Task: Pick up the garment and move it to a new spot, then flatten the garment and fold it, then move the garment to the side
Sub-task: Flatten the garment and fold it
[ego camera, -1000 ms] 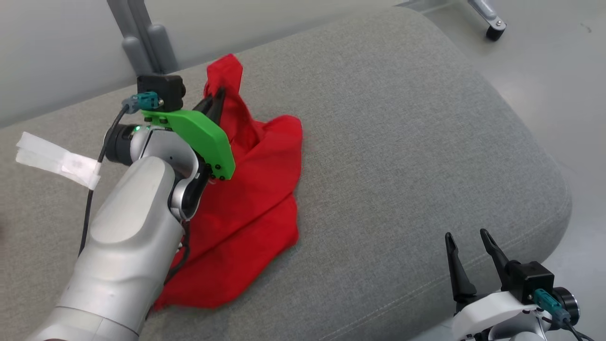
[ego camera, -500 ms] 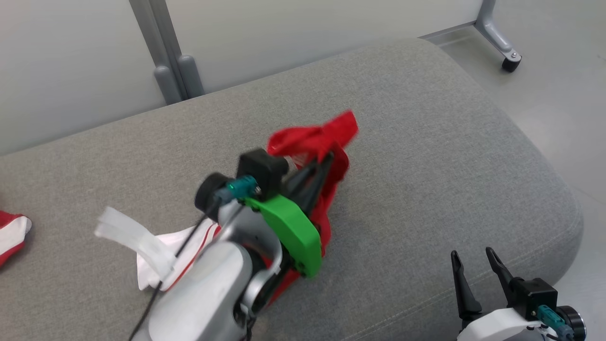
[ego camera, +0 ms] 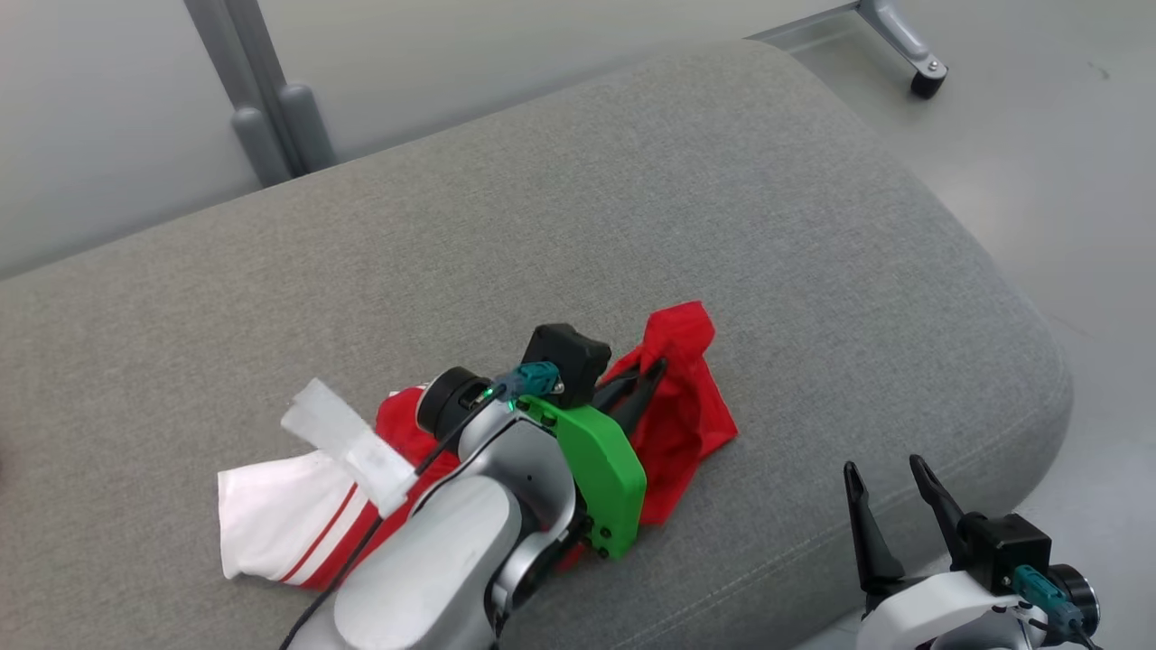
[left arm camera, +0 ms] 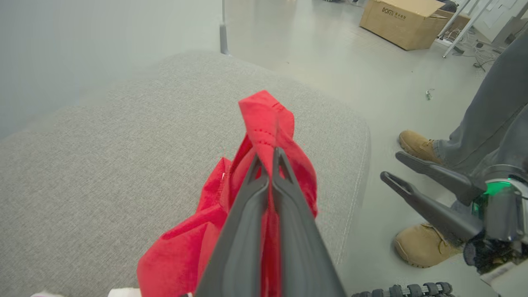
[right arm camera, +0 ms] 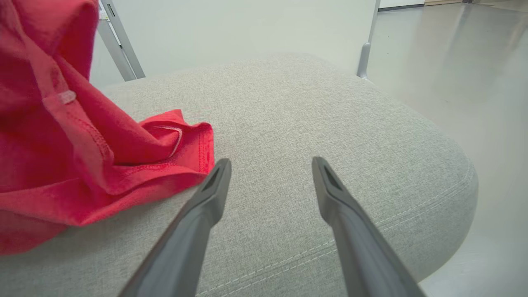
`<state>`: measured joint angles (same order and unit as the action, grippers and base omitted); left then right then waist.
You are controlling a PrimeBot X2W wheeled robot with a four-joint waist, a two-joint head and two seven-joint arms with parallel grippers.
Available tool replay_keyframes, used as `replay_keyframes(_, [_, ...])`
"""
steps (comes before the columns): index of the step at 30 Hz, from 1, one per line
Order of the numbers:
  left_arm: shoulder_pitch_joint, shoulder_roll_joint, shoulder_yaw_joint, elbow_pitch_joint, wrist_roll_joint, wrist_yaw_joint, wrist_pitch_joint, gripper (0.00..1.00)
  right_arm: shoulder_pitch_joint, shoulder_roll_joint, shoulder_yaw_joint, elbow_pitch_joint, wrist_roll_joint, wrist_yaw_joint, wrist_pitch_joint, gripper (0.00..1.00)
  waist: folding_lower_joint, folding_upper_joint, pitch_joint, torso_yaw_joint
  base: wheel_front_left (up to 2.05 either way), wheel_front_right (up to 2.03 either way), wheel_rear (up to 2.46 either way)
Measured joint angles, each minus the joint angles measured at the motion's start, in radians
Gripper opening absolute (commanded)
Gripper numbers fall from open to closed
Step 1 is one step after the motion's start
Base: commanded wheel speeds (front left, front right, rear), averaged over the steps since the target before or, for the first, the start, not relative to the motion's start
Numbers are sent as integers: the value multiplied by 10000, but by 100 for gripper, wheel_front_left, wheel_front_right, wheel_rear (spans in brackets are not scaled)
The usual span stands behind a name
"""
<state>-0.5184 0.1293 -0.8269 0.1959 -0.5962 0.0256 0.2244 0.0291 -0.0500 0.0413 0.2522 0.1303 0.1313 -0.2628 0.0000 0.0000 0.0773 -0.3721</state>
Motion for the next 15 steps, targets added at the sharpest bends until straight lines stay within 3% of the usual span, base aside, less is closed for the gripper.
replay_keyframes(5, [-848,-236,54,1962,113,-84,-86,2,-152,-2,115,23,173,-2,0,100,0,0,239,-340,0,0,0])
replay_keyframes(7, [-1100,-290,23,2823,186,-144,-100,42,-170,-2,184,38,240,0,0,100,0,0,328,-488,0,0,0])
replay_keyframes(9, [-1225,-366,-102,3574,190,-303,-153,100,-202,-2,226,58,278,-2,0,100,0,0,413,-636,0,0,0])
replay_keyframes(15, [-1839,-470,-268,5411,660,-351,-1162,100,-232,-4,213,102,286,0,0,100,0,0,636,-934,0,0,0])
